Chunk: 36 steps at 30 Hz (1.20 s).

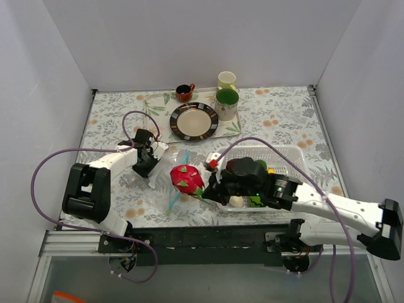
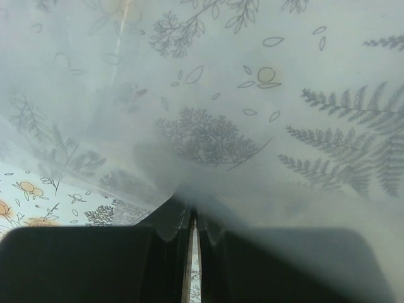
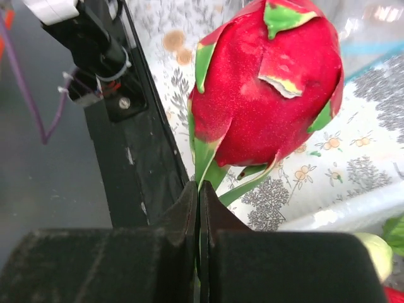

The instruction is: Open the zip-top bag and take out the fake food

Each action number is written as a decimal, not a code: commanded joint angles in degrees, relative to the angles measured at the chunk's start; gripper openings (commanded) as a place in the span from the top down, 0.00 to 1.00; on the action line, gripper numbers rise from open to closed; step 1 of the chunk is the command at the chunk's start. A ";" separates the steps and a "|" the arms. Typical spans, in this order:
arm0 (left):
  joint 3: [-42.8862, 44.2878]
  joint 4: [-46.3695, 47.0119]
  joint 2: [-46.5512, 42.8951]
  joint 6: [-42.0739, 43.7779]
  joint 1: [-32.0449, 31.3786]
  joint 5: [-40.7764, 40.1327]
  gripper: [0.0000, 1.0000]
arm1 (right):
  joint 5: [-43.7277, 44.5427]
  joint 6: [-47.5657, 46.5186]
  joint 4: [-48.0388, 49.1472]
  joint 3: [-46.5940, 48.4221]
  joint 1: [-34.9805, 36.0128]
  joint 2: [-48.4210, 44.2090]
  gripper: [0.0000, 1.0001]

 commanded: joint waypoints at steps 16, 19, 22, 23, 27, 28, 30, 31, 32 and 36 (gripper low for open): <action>8.01 -4.45 -1.75 -3.41 0.16 9.09 1.00 | 64.93 40.62 -41.38 -2.76 -4.56 -15.16 0.99; 10.03 -5.50 -2.46 -4.21 -0.10 10.94 1.00 | 64.07 48.48 -45.89 -4.34 -4.56 -15.07 0.99; 11.52 -6.64 -3.25 -4.65 -0.19 11.74 1.00 | 62.58 49.81 -44.85 -6.54 -4.65 -15.07 0.99; 11.87 -6.82 -3.69 -4.82 -0.19 12.26 1.00 | 62.22 49.55 -44.06 -7.41 -4.65 -14.81 0.80; 12.58 -6.74 -5.62 -5.79 -0.19 12.88 0.92 | 62.04 45.24 -39.49 -7.43 -4.73 -13.40 0.22; 12.75 -6.82 -5.97 -6.22 -0.28 13.06 0.73 | 63.35 44.71 -39.57 -6.64 -4.73 -12.79 0.14; 13.11 -6.91 -7.55 -6.67 -0.19 14.02 0.55 | 65.19 44.18 -41.06 -3.23 -4.82 -10.94 0.02; 13.37 -7.00 -8.34 -7.28 -0.28 14.37 0.29 | 67.12 43.49 -41.68 -1.90 -4.73 -10.24 0.02; 14.07 -7.09 -8.96 -7.46 -0.19 14.81 0.17 | 67.92 42.35 -42.12 -0.32 -4.73 -8.58 0.02; 16.97 -7.70 -12.12 -9.39 -0.19 18.49 0.02 | 70.56 37.68 -43.78 6.10 -4.73 -4.27 0.02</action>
